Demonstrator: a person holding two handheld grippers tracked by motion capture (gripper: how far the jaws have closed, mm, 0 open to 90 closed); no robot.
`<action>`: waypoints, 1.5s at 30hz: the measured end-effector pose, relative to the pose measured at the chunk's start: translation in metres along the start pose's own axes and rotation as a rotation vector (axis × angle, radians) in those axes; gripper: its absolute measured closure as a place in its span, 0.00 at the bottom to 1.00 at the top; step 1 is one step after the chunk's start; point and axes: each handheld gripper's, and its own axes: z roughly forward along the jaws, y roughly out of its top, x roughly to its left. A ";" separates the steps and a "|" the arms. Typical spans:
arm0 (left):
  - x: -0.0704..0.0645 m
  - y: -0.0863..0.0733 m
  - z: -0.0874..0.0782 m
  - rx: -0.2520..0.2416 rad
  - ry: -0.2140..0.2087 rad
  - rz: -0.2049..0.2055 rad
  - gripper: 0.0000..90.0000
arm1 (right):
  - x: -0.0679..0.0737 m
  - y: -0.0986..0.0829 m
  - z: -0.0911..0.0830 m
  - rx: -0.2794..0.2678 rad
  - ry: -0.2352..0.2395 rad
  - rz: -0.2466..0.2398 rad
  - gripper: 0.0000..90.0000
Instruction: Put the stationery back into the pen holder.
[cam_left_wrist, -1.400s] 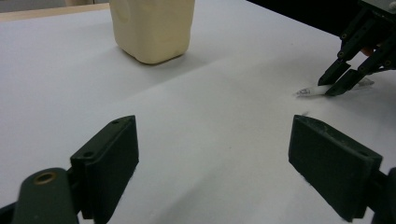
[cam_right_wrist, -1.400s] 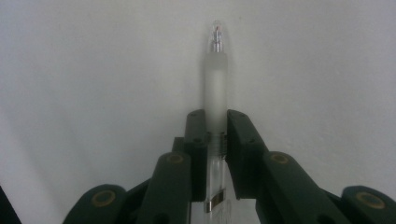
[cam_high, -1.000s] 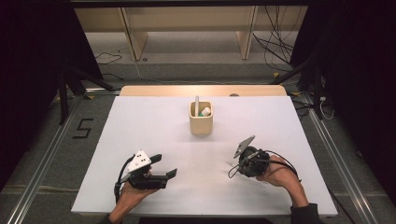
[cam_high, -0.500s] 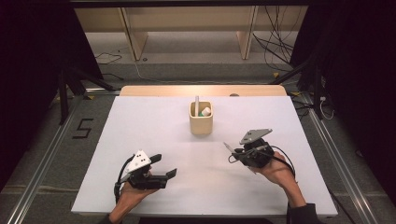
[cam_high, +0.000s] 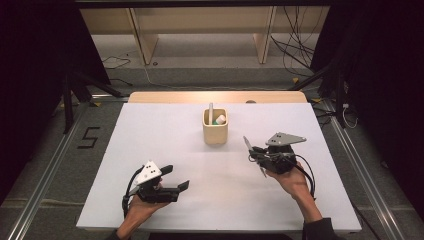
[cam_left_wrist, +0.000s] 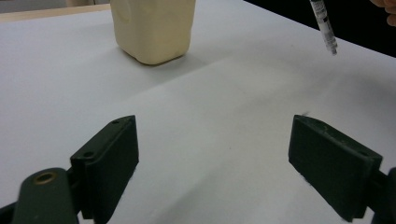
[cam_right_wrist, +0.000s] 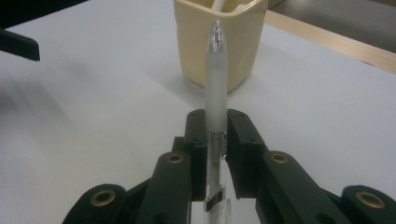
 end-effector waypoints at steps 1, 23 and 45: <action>0.000 0.000 0.000 -0.002 0.000 -0.003 0.18 | -0.001 0.000 0.000 -0.008 0.003 0.007 0.88; 0.001 0.000 0.000 -0.006 0.006 -0.003 0.18 | -0.009 0.027 0.011 -0.216 0.005 0.160 0.88; 0.001 0.000 0.000 -0.010 0.008 -0.005 0.18 | -0.011 0.051 0.024 -0.249 -0.003 0.179 0.88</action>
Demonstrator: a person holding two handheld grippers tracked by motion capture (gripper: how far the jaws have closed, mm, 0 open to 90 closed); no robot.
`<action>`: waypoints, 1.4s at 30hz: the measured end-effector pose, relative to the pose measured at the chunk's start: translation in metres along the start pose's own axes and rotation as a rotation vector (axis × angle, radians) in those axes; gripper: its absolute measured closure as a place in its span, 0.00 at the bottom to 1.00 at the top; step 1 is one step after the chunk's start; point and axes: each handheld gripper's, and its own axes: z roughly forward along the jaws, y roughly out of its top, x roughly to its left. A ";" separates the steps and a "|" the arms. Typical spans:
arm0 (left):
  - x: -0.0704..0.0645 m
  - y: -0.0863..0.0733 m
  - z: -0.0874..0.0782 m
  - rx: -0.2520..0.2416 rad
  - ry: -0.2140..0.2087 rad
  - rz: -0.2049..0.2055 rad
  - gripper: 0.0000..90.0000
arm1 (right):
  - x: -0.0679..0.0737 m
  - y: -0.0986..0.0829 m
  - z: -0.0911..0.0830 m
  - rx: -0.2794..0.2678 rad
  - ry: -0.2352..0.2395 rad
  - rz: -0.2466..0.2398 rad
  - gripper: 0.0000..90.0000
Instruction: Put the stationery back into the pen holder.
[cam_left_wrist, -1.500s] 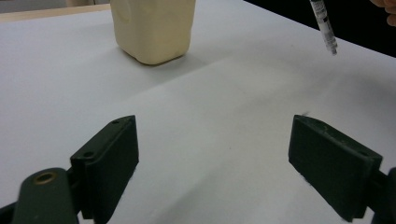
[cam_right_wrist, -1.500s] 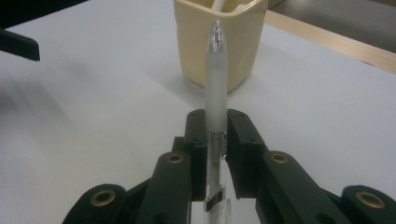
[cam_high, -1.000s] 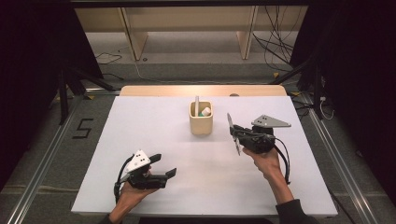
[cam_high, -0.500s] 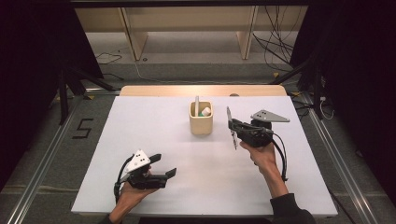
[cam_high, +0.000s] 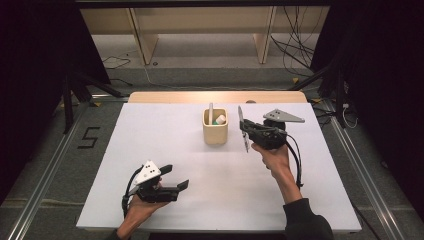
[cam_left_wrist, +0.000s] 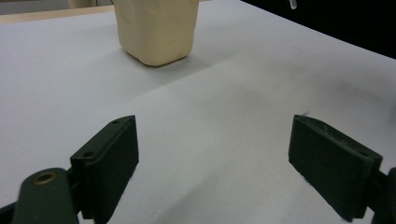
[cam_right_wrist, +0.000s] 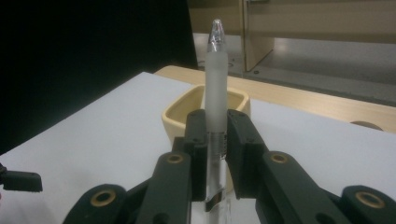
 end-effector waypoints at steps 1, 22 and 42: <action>0.000 0.000 0.000 0.001 0.000 0.000 0.18 | 0.001 0.002 0.002 -0.003 0.002 0.000 0.88; 0.001 0.000 0.000 -0.001 -0.002 0.001 0.18 | 0.010 0.040 0.039 -0.032 0.029 0.009 0.88; 0.000 0.000 -0.001 -0.007 -0.005 -0.004 0.18 | 0.021 0.068 0.079 -0.025 0.021 0.012 0.88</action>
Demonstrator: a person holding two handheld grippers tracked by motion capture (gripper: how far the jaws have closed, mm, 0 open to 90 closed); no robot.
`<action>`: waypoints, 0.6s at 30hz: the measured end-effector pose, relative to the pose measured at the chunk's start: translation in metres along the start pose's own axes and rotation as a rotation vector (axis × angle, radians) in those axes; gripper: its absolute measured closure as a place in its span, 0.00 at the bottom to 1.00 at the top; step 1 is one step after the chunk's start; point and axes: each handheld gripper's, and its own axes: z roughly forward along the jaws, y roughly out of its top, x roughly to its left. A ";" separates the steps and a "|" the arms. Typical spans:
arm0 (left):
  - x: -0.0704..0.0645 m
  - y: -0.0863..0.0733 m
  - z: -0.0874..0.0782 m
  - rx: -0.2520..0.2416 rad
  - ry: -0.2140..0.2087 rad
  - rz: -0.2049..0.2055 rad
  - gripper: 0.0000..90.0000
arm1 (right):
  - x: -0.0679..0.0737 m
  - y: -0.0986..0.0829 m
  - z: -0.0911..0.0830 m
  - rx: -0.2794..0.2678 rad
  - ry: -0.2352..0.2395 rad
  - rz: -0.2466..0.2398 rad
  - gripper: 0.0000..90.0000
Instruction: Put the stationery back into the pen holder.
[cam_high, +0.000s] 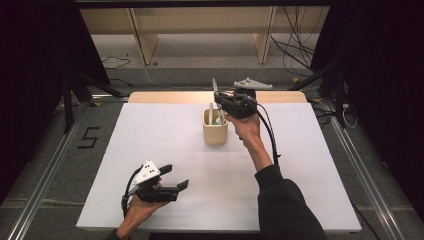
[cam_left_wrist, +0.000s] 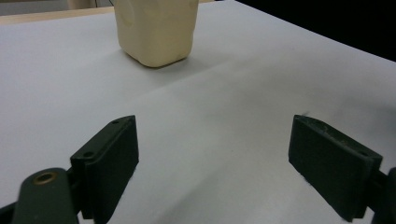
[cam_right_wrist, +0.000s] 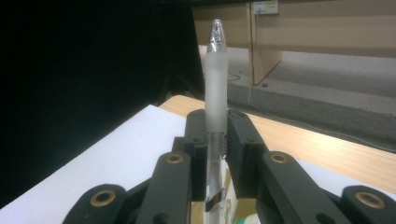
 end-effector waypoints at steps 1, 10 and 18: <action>0.000 0.000 0.000 0.000 0.000 0.000 0.18 | 0.000 0.000 0.002 0.000 -0.001 0.004 0.88; 0.000 0.000 0.000 0.001 -0.001 0.002 0.18 | -0.004 0.002 0.014 -0.004 -0.025 0.026 0.88; -0.001 0.000 0.000 0.000 -0.002 0.004 0.18 | -0.002 0.004 0.029 0.020 -0.041 0.006 0.88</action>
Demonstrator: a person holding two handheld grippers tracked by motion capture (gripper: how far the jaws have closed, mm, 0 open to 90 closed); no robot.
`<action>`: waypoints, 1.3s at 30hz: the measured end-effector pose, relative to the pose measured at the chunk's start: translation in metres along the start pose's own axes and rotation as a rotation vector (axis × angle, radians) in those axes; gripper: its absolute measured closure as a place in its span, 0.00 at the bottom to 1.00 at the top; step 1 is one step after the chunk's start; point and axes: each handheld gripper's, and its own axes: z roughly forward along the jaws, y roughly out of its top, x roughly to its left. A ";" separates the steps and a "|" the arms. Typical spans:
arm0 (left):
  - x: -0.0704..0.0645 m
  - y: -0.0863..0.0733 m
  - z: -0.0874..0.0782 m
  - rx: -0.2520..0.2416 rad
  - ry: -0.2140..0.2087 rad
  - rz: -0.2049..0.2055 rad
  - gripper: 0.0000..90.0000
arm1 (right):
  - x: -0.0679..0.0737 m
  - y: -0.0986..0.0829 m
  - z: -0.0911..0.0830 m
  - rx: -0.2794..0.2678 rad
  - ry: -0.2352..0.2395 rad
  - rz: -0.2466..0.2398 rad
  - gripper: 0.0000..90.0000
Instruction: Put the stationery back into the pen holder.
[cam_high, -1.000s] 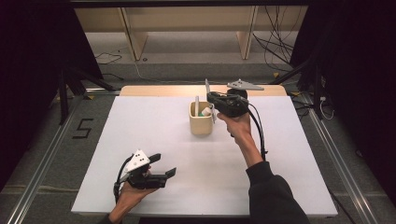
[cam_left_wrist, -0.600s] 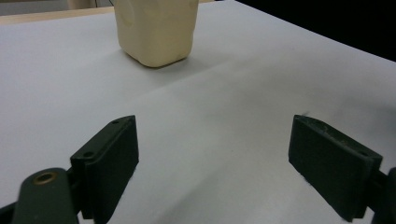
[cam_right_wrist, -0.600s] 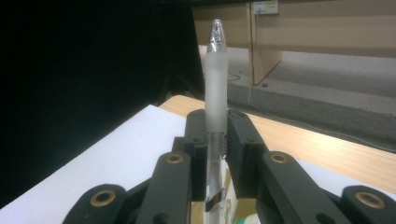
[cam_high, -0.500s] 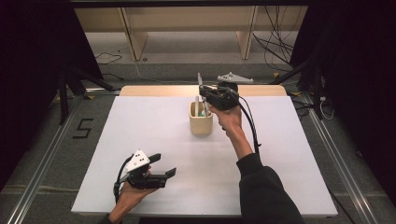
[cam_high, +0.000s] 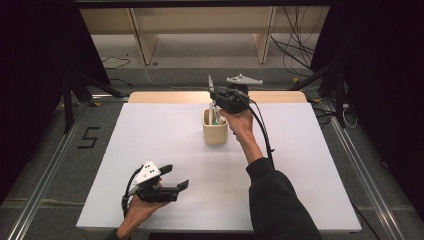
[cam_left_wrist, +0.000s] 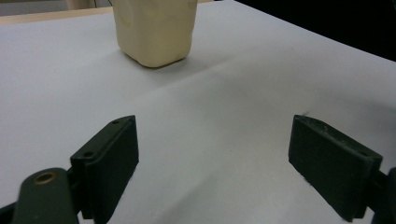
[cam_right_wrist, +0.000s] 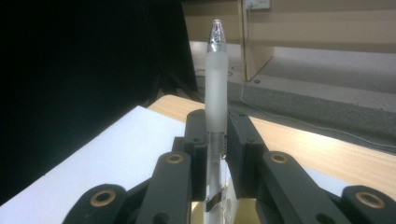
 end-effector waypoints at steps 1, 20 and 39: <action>0.000 0.000 0.000 0.000 0.000 0.001 0.18 | 0.000 0.000 0.001 0.004 -0.002 0.001 0.88; 0.000 0.000 0.000 -0.002 0.000 0.002 0.18 | -0.005 -0.006 0.017 0.035 -0.034 0.004 0.88; 0.000 0.000 -0.001 0.000 0.000 0.002 0.18 | -0.001 -0.016 0.028 0.062 -0.040 -0.015 0.88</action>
